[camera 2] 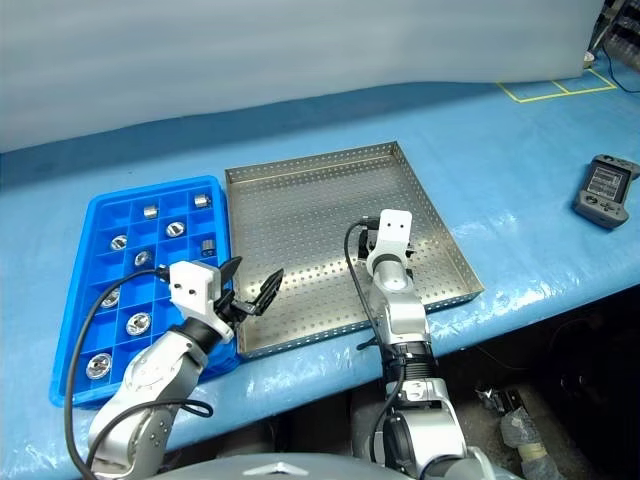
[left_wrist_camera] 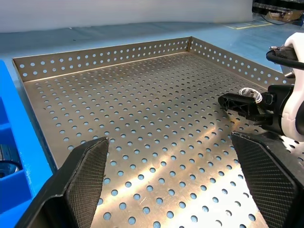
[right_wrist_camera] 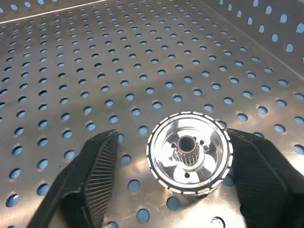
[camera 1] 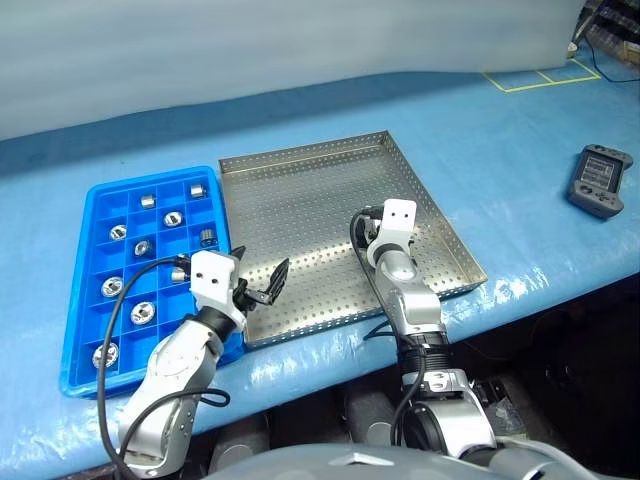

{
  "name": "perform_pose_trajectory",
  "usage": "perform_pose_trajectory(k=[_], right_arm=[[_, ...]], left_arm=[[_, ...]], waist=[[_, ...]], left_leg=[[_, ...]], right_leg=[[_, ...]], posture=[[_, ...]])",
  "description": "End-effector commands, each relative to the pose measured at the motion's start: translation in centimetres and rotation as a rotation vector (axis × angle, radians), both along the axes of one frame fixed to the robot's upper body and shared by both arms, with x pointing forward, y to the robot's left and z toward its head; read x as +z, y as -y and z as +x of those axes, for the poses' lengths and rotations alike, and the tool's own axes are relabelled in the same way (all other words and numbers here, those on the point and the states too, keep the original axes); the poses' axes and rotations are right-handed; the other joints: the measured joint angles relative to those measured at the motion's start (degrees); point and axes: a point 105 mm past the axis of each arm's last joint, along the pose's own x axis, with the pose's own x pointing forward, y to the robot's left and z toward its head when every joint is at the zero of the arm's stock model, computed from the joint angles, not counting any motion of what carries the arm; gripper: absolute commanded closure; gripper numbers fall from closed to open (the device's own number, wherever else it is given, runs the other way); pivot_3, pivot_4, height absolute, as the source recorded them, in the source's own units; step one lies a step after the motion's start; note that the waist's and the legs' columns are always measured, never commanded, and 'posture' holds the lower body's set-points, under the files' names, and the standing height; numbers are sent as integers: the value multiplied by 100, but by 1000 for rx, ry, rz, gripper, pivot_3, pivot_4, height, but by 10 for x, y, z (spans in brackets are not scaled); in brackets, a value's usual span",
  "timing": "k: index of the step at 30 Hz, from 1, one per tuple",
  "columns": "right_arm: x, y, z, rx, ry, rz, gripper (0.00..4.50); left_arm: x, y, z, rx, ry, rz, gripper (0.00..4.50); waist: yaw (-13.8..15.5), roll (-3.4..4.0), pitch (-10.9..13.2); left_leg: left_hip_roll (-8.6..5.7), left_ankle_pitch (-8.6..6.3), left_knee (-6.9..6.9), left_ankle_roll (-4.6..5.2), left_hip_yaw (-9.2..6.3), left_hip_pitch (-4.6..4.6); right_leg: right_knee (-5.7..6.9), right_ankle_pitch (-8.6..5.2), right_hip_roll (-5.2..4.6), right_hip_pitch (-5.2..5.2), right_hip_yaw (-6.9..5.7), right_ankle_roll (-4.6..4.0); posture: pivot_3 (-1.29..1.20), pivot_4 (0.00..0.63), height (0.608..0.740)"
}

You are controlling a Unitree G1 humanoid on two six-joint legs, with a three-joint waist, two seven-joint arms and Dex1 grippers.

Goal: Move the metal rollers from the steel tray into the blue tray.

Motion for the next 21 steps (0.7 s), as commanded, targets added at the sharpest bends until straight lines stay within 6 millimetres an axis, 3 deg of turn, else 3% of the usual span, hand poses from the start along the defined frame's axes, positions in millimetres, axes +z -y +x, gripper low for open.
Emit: perform_pose_trajectory(k=[1, 4, 6, 11, 15, 21], right_arm=[[7, -4, -2, 19, 31, 3, 1900], [15, -9, -4, 49, 57, 1, 2726], [24, -19, -6, 93, 77, 0, 2725], [61, -75, -17, 387, 148, 6, 2725], [96, -118, -29, 632, 200, 12, 2725], [127, -167, -45, 899, 288, 77, 2725]], left_arm=[[9, -1, -1, 7, 41, -4, 0], [9, -4, -1, 20, 42, 1, 0], [9, -6, -1, 33, 46, 4, 0], [13, -18, -3, 94, 85, 33, 0], [18, -34, -6, 178, 131, 36, 0], [22, -65, -21, 342, 183, 102, 0]], waist=[[9, 1, 0], [11, 1, 0], [20, 1, 0], [23, 2, 0], [47, 3, 1], [181, 2, 1]], left_leg=[[0, 0, 0, 0, 0, 1], [0, 0, 0, 0, 0, 1], [0, 0, -1, 0, 0, 0], [1, 0, -1, 0, 1, 0], [2, 0, 0, -1, -1, 2], [1, 0, -8, 0, -9, 0]], right_leg=[[0, -1, 0, 0, 0, 1], [0, -2, 0, 0, 0, 4], [0, -2, 0, -1, 0, 3], [1, -4, 1, -3, 1, 4], [3, -4, 1, -4, 0, 3], [-2, -1, 0, -4, -7, -2]], posture=[[-113, 150, 740], [-113, 150, 740], [-107, 150, 740], [-87, 150, 740], [-63, 150, 740], [8, 150, 740]])
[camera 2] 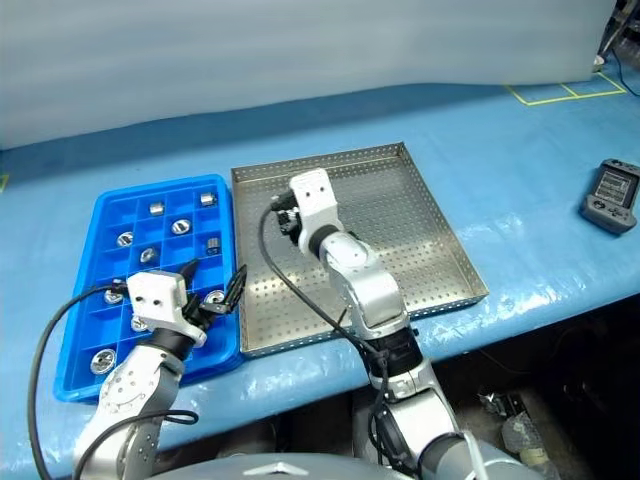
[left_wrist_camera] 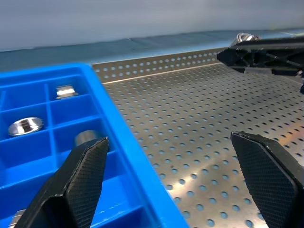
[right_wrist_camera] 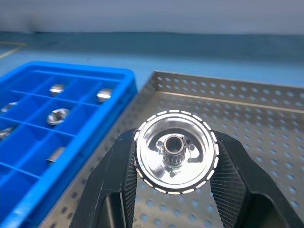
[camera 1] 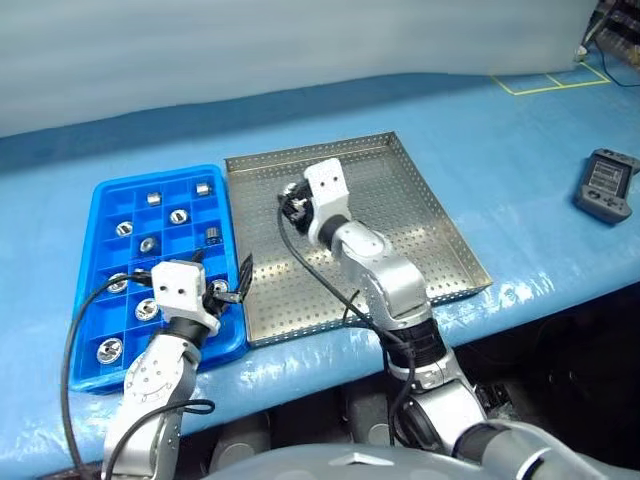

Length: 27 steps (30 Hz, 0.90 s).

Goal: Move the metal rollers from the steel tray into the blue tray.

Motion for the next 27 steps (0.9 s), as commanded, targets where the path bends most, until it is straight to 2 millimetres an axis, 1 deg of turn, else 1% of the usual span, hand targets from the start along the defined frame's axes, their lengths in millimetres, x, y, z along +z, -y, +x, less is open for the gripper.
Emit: perform_pose_trajectory(k=[1, 5, 7, 8, 9, 12, 14, 16, 19, 23, 26, 27], right_arm=[[20, -28, -15, 173, 70, 51, 2725], [12, -54, -38, 365, 83, 15, 2725], [2, -67, -53, 484, 70, -9, 2725], [-2, -72, -60, 537, 58, -16, 2725], [-7, -76, -67, 588, 42, -20, 2725], [-20, -85, -86, 713, 5, -43, 2725], [-26, -87, -92, 745, -15, -50, 2725], [-36, -90, -100, 784, -35, -78, 2725], [-49, -90, -108, 822, -67, -105, 2725], [-65, -87, -112, 830, -109, -140, 2725], [-77, -83, -109, 797, -117, -200, 2725], [-80, -82, -106, 768, -125, -211, 2375]], left_arm=[[20, -16, -12, 97, 96, 61, 0], [19, -26, -29, 163, 92, 59, 0], [16, -30, -43, 181, 79, 63, 0], [16, -32, -49, 187, 76, 63, 0], [14, -34, -55, 198, 68, 66, 0], [14, -43, -72, 247, 70, 77, 0], [13, -46, -80, 266, 67, 62, 0], [12, -39, -88, 221, 57, 26, 0], [8, -35, -95, 190, 35, 8, 0], [5, -33, -94, 170, 17, 6, 0], [2, -28, -90, 134, 6, -2, 0], [0, -26, -89, 111, -6, 0, 0]], waist=[[46, 0, 0], [209, -1, 1], [272, -2, 1], [298, -3, 1], [322, -4, 1], [443, -9, 4], [532, -12, 5], [582, -19, 6], [601, -26, 8], [631, -26, 8], [631, -25, 8], [630, -24, 7]], left_leg=[[0, -1, -1, 1, 0, 0], [0, -2, -2, 2, 2, -2], [0, -2, -5, 2, 1, -2], [1, -2, -5, 2, 0, -2], [2, -2, -5, 1, 0, -2], [4, -2, -4, 1, -1, -2], [5, -2, -3, 1, -3, -2], [5, -2, 0, 1, -6, -3], [6, -2, 1, 1, -8, -5], [7, -2, -1, 0, -13, -7], [7, -2, -3, 0, -13, -6], [8, -2, -3, 0, -13, -6]], right_leg=[[-1, 3, 0, -1, 0, -6], [-3, 3, -2, -4, -1, -10], [-3, -2, -2, -5, -2, -9], [-2, -10, -1, -6, -4, -6], [-1, -26, -2, -5, -6, -32], [-1, -32, -2, -5, -11, -37], [-1, -34, -3, -4, -16, -39], [1, -35, -3, -3, -20, -38], [1, -36, -4, -3, -24, -38], [1, -38, -3, -5, -29, -41], [2, -39, -3, -6, -31, -42], [2, -39, -2, -6, -31, -42]], posture=[[24, 150, 740], [90, 150, 740], [124, 150, 740], [131, 150, 740], [149, 150, 740], [191, 150, 740], [196, 150, 740], [220, 150, 740], [230, 150, 740], [224, 150, 740], [199, 150, 740], [195, 150, 740]])
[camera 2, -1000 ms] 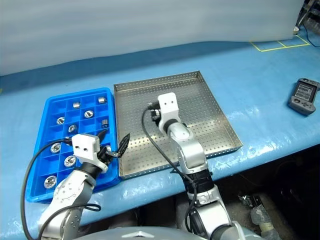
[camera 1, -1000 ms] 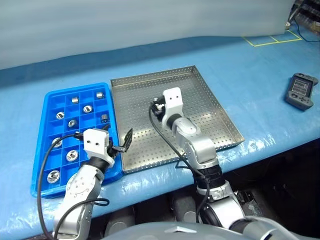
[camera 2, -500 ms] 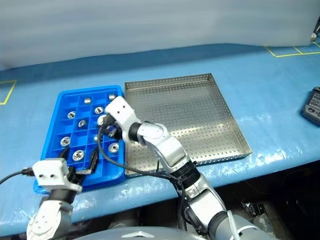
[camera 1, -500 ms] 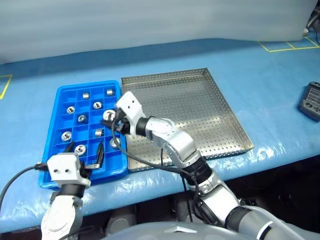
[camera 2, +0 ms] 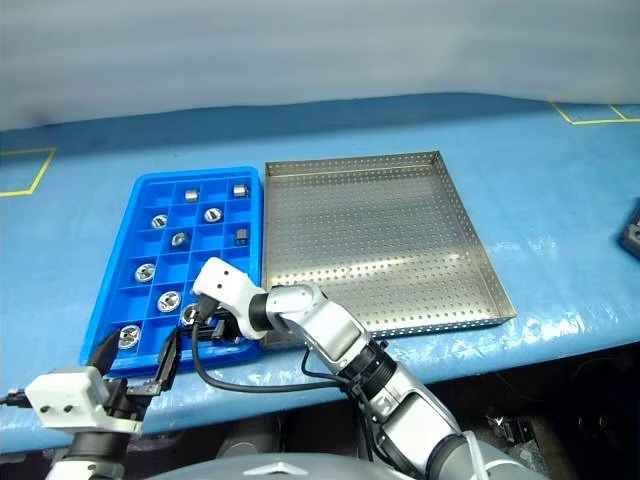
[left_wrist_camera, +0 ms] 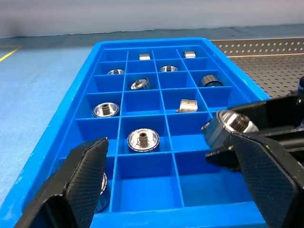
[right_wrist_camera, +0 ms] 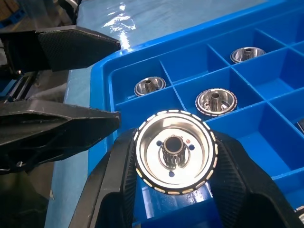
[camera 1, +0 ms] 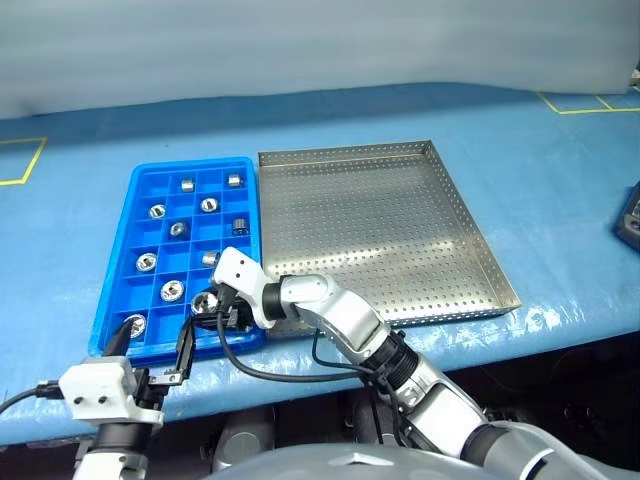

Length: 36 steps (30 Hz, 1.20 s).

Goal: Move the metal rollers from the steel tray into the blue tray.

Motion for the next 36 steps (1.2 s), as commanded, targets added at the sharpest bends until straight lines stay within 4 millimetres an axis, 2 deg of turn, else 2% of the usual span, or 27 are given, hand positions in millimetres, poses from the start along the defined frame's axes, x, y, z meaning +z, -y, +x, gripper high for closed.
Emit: perform_pose_trajectory(k=[1, 7, 8, 12, 13, 18, 22, 27, 31, 36], right_arm=[[-10, 4, 4, -55, 1, -39, 1968], [-9, 7, 9, -100, -22, -23, 121], [-8, 8, 11, -114, -12, -24, 21], [-3, 14, 19, -166, 9, -3, 21], [4, 19, 26, -207, 14, 33, 21], [47, 52, 57, -416, 41, 260, 21], [62, 89, 78, -573, 154, 307, 21], [59, 129, 83, -660, 218, 244, 21], [48, 162, 79, -711, 209, 158, 21], [36, 188, 72, -754, 208, 46, 21]], left_arm=[[7, 9, 4, -75, 16, 0, 0], [4, 10, 9, -122, 1, -10, 0], [4, 12, 11, -137, 3, -14, 0], [5, 16, 16, -175, 7, -25, 0], [5, 18, 19, -192, 10, -30, 0], [5, 29, 31, -303, -5, -17, 0], [9, 35, 46, -388, 2, 23, 0], [25, 36, 72, -416, 52, 70, 0], [38, 31, 100, -357, 90, 103, 0], [41, 23, 125, -264, 74, 163, 0]], waist=[[-2, 2, -1], [18, 11, -23], [19, 12, -27], [8, 9, -36], [1, 8, -37], [-73, 8, -34], [-222, 13, -31], [-362, 14, -30], [-453, 13, -30], [-638, 10, -32]], left_leg=[[0, 0, 0, 0, 1, 1], [-3, 0, 7, 0, -1, 8], [-4, 0, 10, 0, -1, 8], [-5, 1, 11, -1, 0, 11], [-5, 1, 10, -1, 0, 12], [-6, 1, 9, -2, 0, 4], [-4, 1, 1, -1, 1, 4], [-3, 1, 1, -2, 2, 4], [-6, 1, 7, -2, 7, 5], [-8, 1, 11, -1, 20, 10]], right_leg=[[0, 0, 0, 1, 0, 0], [1, 0, -4, 13, 0, 0], [1, 0, -6, 14, -1, 1], [3, 0, -7, 17, -1, 2], [3, 0, -7, 17, -1, 1], [3, 1, -7, 10, -1, 2], [3, 1, -2, 5, 0, 2], [3, 5, -2, 7, 3, 1], [2, 11, -2, 10, 12, 10], [2, 20, 1, 13, 30, 25]], posture=[[181, 150, 740], [152, 150, 740], [136, 150, 740], [117, 150, 740], [117, 150, 740], [47, 150, 740], [-10, 150, 740], [-89, 150, 740], [-128, 150, 740], [-161, 150, 740]])
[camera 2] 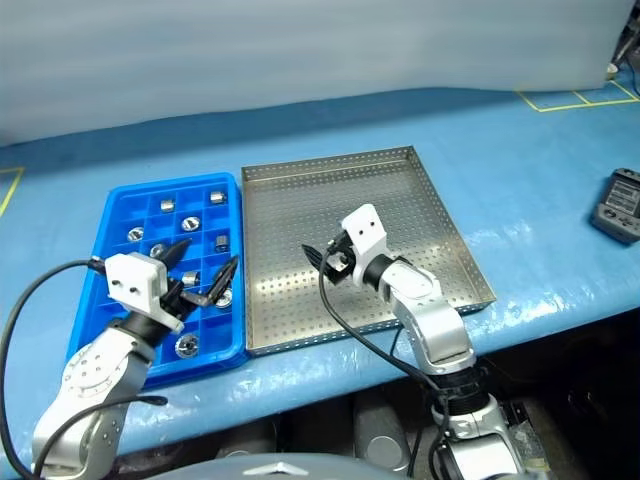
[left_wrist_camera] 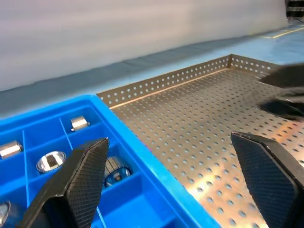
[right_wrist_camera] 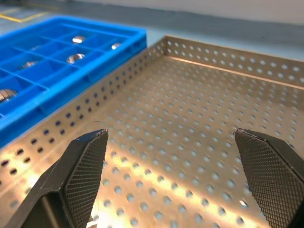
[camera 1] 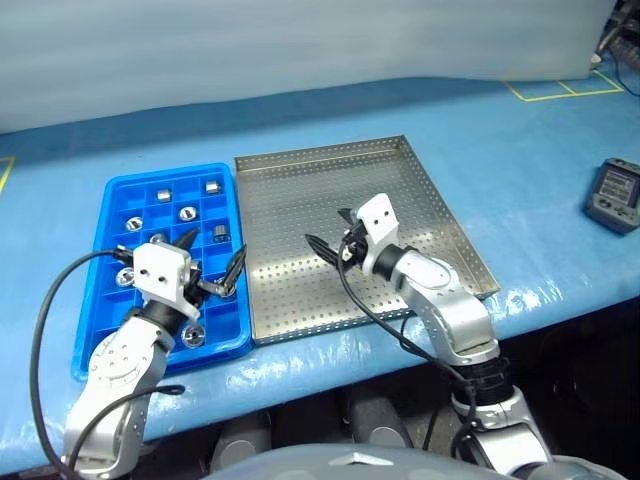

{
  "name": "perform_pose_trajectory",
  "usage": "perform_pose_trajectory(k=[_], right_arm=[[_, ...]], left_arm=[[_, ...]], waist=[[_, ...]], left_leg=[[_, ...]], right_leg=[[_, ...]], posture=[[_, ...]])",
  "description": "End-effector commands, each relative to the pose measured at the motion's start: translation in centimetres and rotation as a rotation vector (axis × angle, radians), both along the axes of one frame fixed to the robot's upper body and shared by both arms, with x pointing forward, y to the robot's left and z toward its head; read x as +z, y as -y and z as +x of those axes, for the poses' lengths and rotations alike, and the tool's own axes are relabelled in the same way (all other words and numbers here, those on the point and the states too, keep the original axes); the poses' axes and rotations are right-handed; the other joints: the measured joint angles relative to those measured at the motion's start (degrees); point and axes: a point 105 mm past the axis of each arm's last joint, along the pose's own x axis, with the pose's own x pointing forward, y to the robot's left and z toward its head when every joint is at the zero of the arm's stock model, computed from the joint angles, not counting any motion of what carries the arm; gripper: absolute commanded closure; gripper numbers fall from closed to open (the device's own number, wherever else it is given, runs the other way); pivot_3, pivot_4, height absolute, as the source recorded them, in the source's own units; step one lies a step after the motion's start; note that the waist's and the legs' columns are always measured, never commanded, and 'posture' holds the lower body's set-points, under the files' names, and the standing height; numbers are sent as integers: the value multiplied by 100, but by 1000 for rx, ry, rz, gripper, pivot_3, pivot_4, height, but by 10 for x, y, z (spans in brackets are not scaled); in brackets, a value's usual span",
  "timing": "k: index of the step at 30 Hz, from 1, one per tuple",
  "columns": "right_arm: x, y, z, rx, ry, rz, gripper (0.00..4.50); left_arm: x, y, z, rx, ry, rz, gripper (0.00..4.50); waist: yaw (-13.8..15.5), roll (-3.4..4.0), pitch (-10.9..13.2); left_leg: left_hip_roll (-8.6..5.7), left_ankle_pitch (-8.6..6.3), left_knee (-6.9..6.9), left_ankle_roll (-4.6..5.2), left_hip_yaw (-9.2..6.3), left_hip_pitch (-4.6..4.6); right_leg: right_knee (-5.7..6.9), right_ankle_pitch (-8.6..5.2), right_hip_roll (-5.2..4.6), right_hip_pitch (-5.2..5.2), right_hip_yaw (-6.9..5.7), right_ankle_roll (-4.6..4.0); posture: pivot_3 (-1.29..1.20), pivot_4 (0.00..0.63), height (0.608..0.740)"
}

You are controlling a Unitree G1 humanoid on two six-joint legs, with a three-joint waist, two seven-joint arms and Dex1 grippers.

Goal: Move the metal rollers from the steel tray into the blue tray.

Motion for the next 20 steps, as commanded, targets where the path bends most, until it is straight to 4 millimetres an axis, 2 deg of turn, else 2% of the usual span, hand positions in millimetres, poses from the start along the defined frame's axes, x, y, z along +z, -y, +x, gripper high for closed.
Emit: perform_pose_trajectory(k=[1, 8, 20], right_arm=[[10, 6, -7, 3, 29, -16, 21], [-5, 9, -21, 19, -32, -64, 21], [-13, -2, -33, 16, -67, -38, 21]], left_arm=[[1, -4, 8, 42, -5, 16, 0], [-2, -8, 17, 94, -31, -4, 0], [-25, -10, 2, 127, -123, -4, 0]], waist=[[-107, 0, -1], [-242, -1, -1], [-247, -2, -1]], left_leg=[[0, 0, 0, 0, 1, 1], [0, 0, 2, 1, 4, 3], [0, 0, 5, 1, 8, 4]], right_leg=[[-1, 1, 0, 1, 1, 2], [0, 16, 3, 1, 9, 27], [0, 16, 3, 1, 14, 28]], posture=[[-170, 150, 740], [-182, 150, 740], [-143, 150, 740]])
